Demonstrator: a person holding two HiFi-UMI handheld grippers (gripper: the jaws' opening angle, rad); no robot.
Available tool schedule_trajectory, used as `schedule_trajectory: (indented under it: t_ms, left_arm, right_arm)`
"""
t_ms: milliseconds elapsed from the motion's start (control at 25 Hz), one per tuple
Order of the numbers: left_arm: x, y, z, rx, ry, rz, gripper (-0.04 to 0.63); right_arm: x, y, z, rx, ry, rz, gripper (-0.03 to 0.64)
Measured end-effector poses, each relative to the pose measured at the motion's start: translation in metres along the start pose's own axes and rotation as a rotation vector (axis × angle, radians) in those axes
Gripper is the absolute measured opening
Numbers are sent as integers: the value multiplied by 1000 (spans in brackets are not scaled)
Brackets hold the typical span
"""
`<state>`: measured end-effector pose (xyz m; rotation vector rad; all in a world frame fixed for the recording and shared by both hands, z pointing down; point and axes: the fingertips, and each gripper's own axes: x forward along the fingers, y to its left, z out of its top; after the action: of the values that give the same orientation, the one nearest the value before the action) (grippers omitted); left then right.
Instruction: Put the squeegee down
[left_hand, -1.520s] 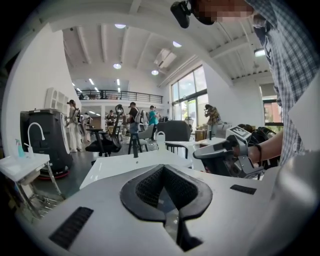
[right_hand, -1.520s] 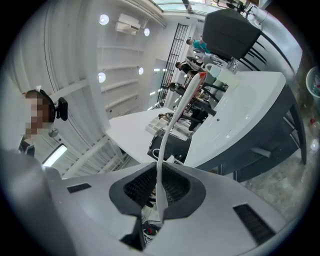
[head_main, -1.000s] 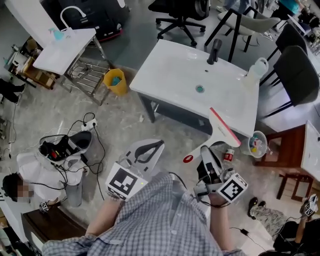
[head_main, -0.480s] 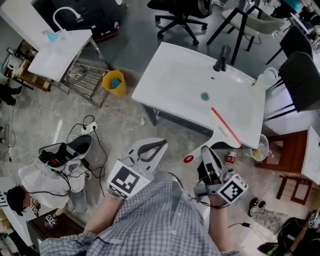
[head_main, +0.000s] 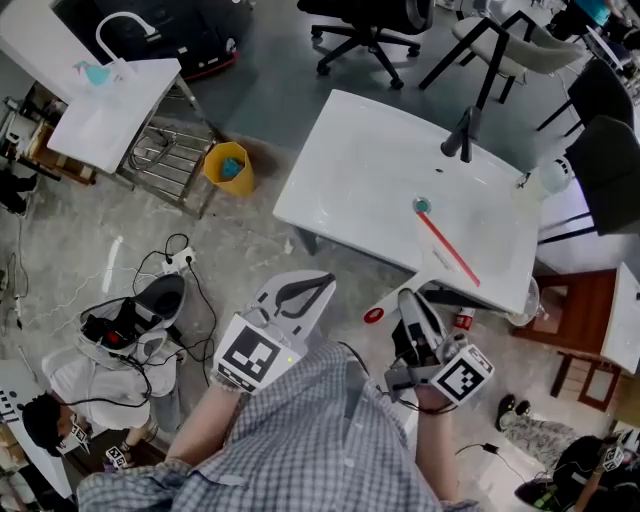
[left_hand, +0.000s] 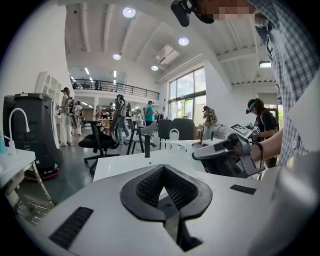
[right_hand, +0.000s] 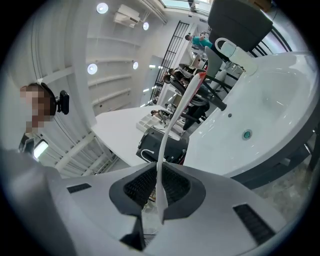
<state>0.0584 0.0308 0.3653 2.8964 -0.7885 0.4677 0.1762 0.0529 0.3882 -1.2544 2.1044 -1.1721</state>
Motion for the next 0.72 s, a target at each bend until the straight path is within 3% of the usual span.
schedule_trajectory:
  t_ms: [720]
  left_arm:
    - [-22, 112, -15, -6, -3, -14, 5]
  right_arm:
    - [114, 16, -20, -20, 13, -15, 32]
